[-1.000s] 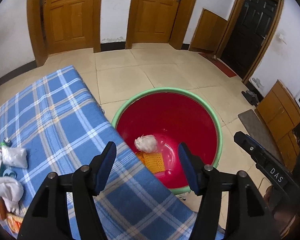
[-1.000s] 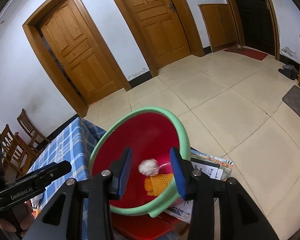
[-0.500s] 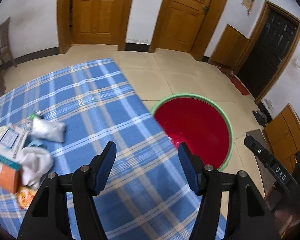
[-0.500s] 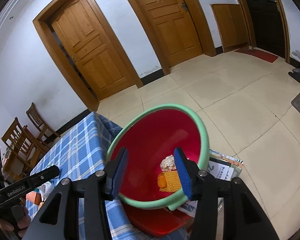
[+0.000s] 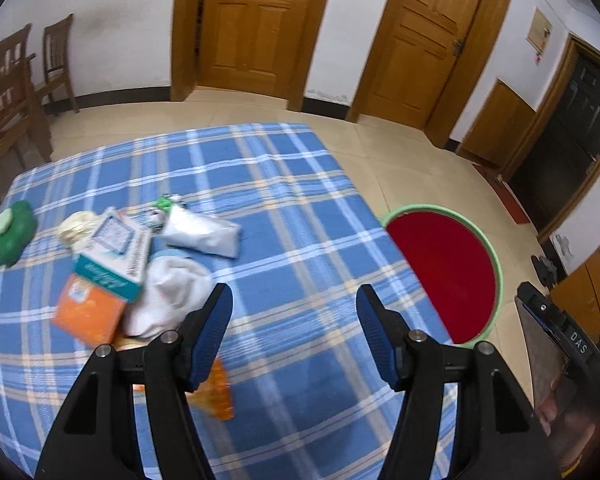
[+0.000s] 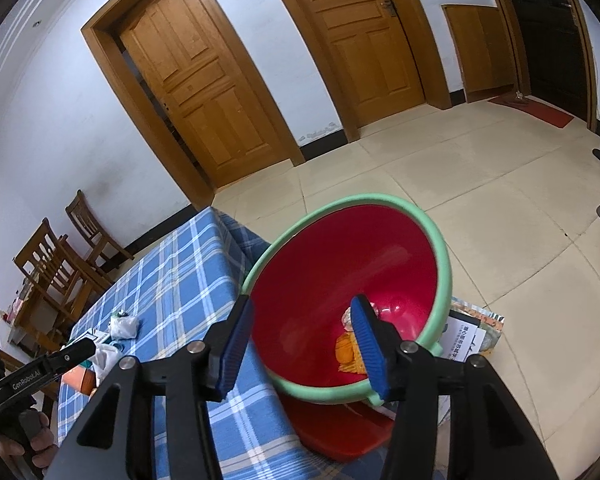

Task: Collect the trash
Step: 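Move both open grippers back over the table items, then lower the left gripper onto the orange box and close it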

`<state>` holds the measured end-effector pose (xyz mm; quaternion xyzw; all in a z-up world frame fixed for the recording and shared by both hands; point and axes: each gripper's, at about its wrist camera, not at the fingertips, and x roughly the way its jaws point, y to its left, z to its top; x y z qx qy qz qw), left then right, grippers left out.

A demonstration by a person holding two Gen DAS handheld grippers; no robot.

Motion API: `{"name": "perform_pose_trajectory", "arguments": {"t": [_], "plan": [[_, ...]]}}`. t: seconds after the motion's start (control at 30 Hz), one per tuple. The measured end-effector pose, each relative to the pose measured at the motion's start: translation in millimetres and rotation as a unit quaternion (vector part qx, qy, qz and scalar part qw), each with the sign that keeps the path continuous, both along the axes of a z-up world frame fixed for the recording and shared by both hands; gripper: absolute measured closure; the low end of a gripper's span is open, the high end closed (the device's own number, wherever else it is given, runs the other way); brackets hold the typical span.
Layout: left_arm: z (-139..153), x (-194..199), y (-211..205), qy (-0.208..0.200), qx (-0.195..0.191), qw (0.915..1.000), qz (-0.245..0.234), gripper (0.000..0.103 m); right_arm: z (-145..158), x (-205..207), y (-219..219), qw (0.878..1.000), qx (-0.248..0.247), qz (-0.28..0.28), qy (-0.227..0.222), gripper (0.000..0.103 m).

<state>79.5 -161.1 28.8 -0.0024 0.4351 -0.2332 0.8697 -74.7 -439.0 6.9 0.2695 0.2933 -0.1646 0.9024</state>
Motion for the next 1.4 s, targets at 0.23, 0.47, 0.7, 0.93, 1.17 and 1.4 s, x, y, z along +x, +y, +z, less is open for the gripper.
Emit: {"name": "perform_pose_trajectory", "arguments": {"t": [0.23, 0.47, 0.7, 0.93, 1.17, 1.4], "plan": [[0, 2, 36, -0.014, 0.001, 0.9990, 0.042, 0.037, -3, 7, 12, 1.000, 0.000, 0.014, 0.007, 0.048], [-7, 8, 77, -0.011, 0.002, 0.9958, 0.091, 0.037, -6, 14, 25, 0.999, -0.002, 0.029, 0.017, 0.048], [-18, 16, 105, -0.013, 0.018, 0.9899, 0.140, 0.033, -13, 21, 34, 0.999, -0.001, 0.041, 0.032, 0.048], [-39, 28, 123, 0.009, 0.021, 0.9860, 0.166, 0.033, -17, 27, 43, 0.998, -0.003, 0.052, 0.047, 0.048], [-52, 37, 131, 0.017, 0.015, 0.9836, 0.179, 0.033, -22, 34, 54, 0.996, -0.003, 0.067, 0.064, 0.048], [-61, 46, 138, 0.022, -0.006, 0.9839, 0.177, 0.040, -27, 43, 68, 0.993, -0.007, 0.085, 0.080, 0.048]]}}
